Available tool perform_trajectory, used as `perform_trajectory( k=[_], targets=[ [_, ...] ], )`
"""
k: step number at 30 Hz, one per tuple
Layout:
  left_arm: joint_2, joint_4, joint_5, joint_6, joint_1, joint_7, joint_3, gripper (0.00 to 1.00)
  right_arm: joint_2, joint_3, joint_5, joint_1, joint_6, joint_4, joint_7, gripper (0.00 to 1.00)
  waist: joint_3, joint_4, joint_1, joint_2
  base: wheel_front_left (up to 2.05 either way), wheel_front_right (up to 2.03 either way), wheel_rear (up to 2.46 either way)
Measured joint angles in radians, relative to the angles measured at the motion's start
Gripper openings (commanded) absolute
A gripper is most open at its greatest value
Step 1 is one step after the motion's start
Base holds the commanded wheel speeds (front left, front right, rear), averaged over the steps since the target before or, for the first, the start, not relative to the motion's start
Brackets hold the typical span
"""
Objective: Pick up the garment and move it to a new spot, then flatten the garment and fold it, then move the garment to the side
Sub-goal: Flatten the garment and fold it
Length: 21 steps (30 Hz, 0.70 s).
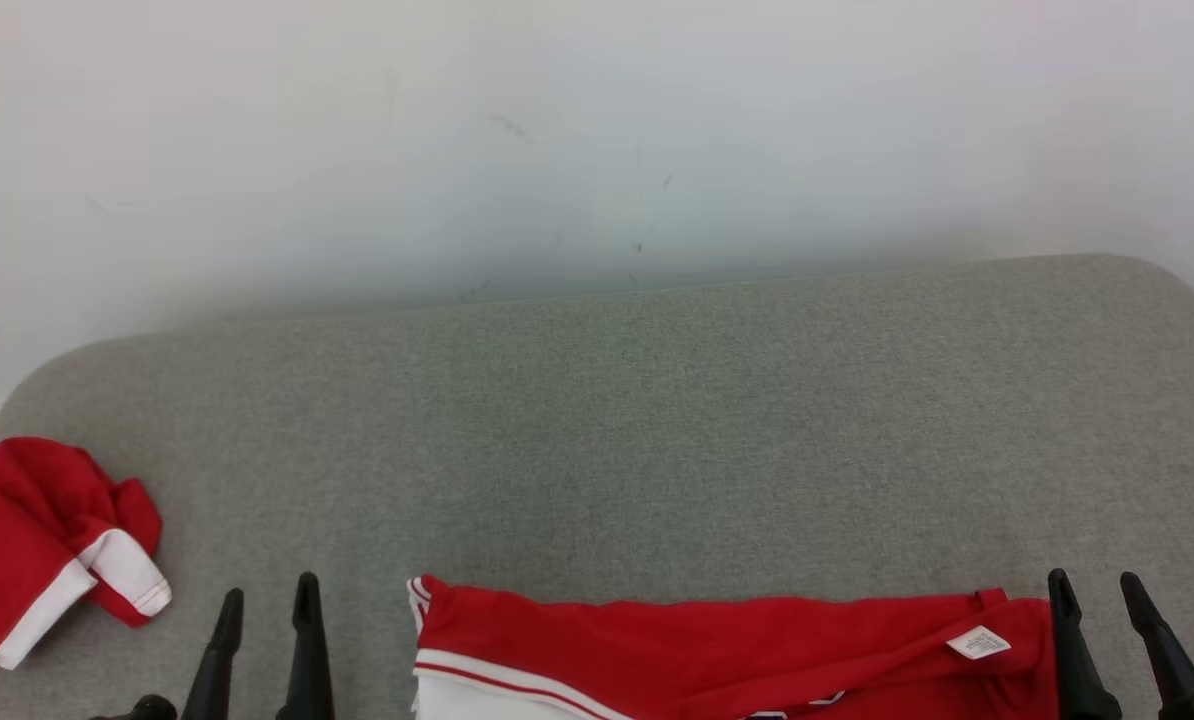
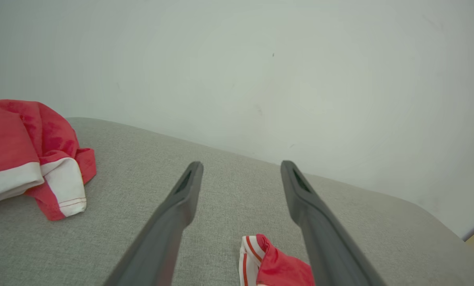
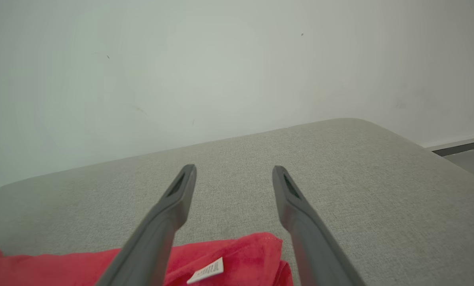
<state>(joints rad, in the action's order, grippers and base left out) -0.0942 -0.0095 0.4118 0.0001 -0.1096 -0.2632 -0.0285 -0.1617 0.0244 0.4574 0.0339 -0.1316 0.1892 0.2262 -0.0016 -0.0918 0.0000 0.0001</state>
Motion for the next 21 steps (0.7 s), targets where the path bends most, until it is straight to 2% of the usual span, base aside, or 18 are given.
perform_trajectory(
  k=[7, 15, 21],
  targets=[
    [0.032, 0.029, -0.041, -0.05, 0.01, 0.0, 0.037, 1.0, -0.004, -0.012, 0.0, -0.028, 0.0, 0.035, -0.038, 1.0, 0.002, 0.0, 0.0, 0.0, 0.0, 0.0, 0.0],
    [0.043, 0.053, -0.05, -0.072, 0.02, 0.0, 0.037, 1.0, -0.029, -0.029, 0.005, -0.038, 0.0, 0.117, -0.205, 1.0, 0.006, 0.008, 0.0, 0.0, 0.0, 0.0, 0.0],
    [0.044, 0.069, -0.05, -0.079, 0.029, 0.0, 0.024, 1.0, -0.049, 0.008, 0.036, -0.112, 0.0, 0.195, -0.312, 1.0, 0.022, 0.017, 0.0, 0.0, 0.0, 0.0, 0.0]
  ],
)
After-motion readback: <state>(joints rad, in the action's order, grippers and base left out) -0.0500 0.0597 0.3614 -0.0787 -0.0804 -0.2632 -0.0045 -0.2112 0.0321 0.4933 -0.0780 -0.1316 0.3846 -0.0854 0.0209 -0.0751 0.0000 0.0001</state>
